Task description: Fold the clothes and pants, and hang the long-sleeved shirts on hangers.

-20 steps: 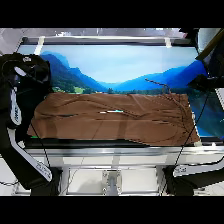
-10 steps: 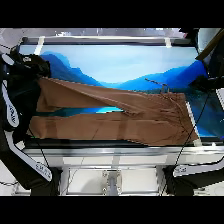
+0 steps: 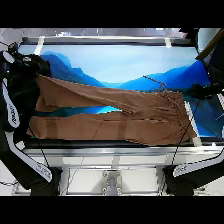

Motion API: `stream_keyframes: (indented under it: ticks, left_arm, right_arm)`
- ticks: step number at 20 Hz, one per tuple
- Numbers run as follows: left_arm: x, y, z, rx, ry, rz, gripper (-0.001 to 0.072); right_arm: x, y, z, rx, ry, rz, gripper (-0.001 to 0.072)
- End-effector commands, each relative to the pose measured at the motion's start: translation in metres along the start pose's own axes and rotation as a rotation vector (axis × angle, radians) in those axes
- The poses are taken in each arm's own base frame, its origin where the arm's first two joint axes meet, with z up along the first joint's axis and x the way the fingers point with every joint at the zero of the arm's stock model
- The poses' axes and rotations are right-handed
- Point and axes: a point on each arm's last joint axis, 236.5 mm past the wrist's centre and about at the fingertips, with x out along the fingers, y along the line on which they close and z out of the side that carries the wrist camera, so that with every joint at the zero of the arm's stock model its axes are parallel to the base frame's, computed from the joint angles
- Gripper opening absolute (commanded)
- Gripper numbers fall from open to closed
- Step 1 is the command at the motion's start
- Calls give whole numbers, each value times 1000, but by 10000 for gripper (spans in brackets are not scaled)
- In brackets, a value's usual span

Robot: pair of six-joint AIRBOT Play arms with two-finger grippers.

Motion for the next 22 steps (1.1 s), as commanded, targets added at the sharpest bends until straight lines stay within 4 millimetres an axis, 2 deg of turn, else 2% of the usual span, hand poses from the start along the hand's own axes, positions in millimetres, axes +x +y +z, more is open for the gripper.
stream_keyframes:
  ticks: [1, 3, 5, 6, 7, 8, 9, 11, 14, 16, 18, 19, 20, 21, 22]
  left_arm:
    - [-12, -23, 25, 30, -106, -18, 15]
    - [-41, -49, 63, 73, -275, -41, 15]
    - [-86, -78, 97, 149, -442, -61, 15]
    - [-110, -92, 104, 193, -490, -68, 15]
    - [-126, -100, 102, 262, -494, -54, 14]
    - [-133, -99, 91, 305, -452, -23, 15]
    - [-131, -87, 72, 341, -365, 35, 14]
    - [-108, -51, 17, 371, -136, 137, 14]
    - [-58, 6, -81, 346, 166, 206, 14]
    - [-23, 40, -142, 305, 300, 229, 14]
    - [1, 64, -179, 205, 346, 252, 16]
    - [6, 68, -184, 178, 357, 258, 154]
    - [8, 68, -177, 182, 331, 257, 586]
    - [8, 65, -159, 179, 267, 257, 697]
    - [4, 61, -129, 157, 167, 256, 715]
  right_arm:
    - [35, -4, 12, 66, -34, 52, 418]
    - [48, -5, 28, 106, -96, 78, 418]
    - [57, -7, 28, 119, -95, 90, 418]
    - [58, -8, 26, 114, -87, 85, 418]
    - [58, -8, 25, 90, -82, 86, 418]
    - [58, -6, 23, 85, -73, 91, 417]
    - [58, -5, 20, 76, -62, 96, 417]
    - [58, -1, 14, 62, -36, 109, 417]
    - [58, 2, 6, 59, -5, 125, 417]
    - [58, 3, 5, 58, 3, 128, 417]
    - [57, 5, 3, 60, 9, 136, 417]
    - [57, 7, 2, 61, 14, 142, 417]
    - [57, 8, 0, 61, 22, 147, 417]
    - [57, 9, -1, 61, 27, 153, 418]
    - [56, 10, -2, 61, 33, 157, 417]
